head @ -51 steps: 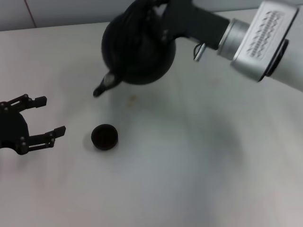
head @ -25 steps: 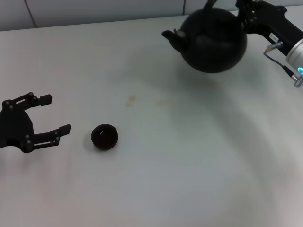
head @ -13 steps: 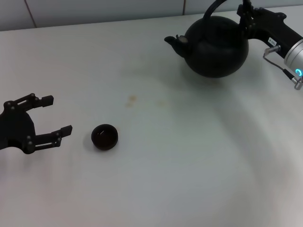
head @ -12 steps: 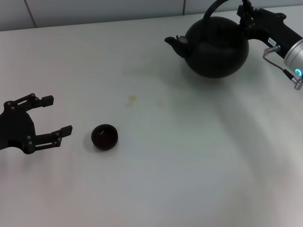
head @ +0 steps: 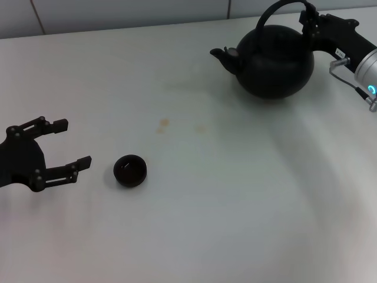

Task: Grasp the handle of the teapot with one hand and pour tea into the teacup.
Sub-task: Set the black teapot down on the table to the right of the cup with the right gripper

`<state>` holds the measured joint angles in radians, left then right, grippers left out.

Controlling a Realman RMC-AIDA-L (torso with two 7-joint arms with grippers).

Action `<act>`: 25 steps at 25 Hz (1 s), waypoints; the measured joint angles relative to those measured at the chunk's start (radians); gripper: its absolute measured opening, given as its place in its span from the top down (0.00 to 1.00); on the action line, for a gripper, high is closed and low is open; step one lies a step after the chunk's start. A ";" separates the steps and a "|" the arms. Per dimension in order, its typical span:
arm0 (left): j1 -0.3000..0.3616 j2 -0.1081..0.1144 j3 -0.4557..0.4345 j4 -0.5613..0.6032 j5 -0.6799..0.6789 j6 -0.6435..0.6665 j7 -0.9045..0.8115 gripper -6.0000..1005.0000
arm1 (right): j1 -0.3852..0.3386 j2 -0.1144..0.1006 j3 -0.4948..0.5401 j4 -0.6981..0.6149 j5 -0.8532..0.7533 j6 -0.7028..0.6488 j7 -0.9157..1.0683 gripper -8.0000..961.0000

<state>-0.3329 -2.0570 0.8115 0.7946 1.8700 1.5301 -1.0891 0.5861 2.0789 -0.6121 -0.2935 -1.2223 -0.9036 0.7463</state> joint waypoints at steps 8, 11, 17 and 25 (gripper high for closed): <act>-0.006 0.000 0.001 0.000 0.000 -0.005 0.000 0.14 | 0.013 -0.001 -0.001 -0.001 0.000 0.036 0.000 0.91; -0.009 0.000 0.002 0.000 0.000 -0.005 0.000 0.14 | 0.016 -0.001 -0.002 -0.002 0.000 0.048 0.000 0.91; -0.011 -0.002 0.000 0.000 0.000 -0.005 0.000 0.14 | 0.019 -0.002 -0.002 -0.003 -0.002 0.056 -0.001 0.91; -0.011 -0.002 0.000 0.000 0.000 -0.004 0.005 0.14 | 0.020 -0.002 -0.027 -0.003 -0.002 0.059 -0.001 0.91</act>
<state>-0.3436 -2.0586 0.8114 0.7946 1.8699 1.5258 -1.0840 0.6064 2.0769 -0.6393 -0.2961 -1.2243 -0.8446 0.7454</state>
